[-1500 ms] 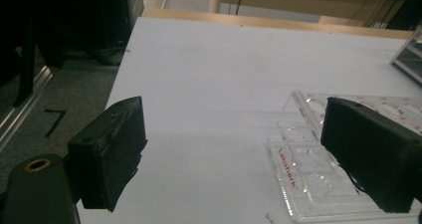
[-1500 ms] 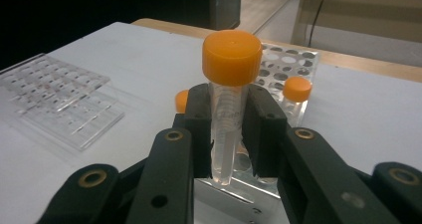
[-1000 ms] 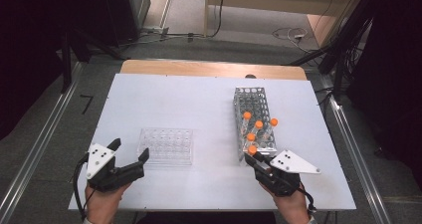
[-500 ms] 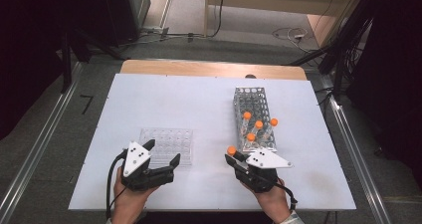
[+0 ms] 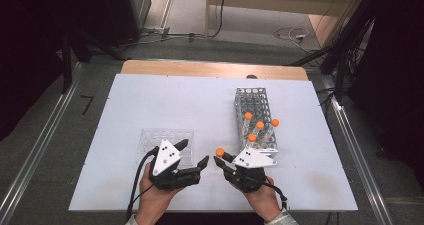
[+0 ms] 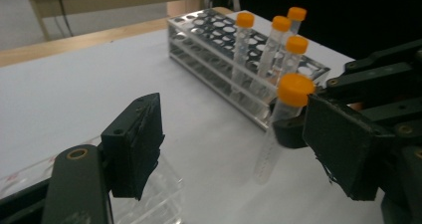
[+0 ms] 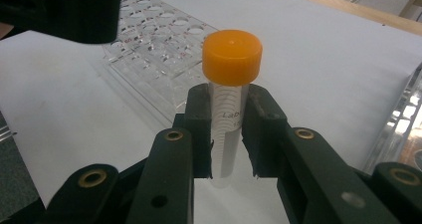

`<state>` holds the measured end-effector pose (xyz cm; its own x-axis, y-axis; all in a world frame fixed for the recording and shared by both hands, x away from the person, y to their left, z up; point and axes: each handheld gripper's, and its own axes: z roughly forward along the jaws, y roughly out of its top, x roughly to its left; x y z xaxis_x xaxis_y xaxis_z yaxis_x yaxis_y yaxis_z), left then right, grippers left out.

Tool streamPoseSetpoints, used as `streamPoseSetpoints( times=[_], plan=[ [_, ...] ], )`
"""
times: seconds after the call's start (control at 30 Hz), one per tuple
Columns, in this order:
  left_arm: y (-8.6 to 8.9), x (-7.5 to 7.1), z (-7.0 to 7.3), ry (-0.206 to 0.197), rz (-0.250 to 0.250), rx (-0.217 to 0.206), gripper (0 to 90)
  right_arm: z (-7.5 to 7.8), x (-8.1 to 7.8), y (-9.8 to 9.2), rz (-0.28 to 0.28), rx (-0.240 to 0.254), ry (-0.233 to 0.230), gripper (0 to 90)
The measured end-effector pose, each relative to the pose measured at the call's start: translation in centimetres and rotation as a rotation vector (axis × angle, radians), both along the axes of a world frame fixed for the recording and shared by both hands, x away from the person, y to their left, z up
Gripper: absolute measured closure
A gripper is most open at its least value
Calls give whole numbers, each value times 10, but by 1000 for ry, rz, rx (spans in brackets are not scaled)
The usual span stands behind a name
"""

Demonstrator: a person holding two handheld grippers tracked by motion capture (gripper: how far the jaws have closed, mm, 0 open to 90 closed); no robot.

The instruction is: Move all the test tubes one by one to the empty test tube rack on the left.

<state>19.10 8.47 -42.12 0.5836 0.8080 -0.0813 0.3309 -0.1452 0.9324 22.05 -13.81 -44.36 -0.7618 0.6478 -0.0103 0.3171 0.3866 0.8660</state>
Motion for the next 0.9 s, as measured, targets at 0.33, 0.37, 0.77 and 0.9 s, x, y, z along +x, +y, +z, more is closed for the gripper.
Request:
streamPoseSetpoints(
  times=[0.33,0.37,0.77,0.9],
  plan=[
    [-17,7,-2,16,-89,-9,412,-2,-1,10,23,0,9,720],
    [-19,8,-3,20,-96,-13,446,-1,-1,11,26,2,6,720],
    [-23,11,-5,39,-127,6,654,-1,-4,14,42,2,6,720],
    [-24,10,-5,41,-127,8,690,-1,-4,13,42,2,6,719]
  ],
)
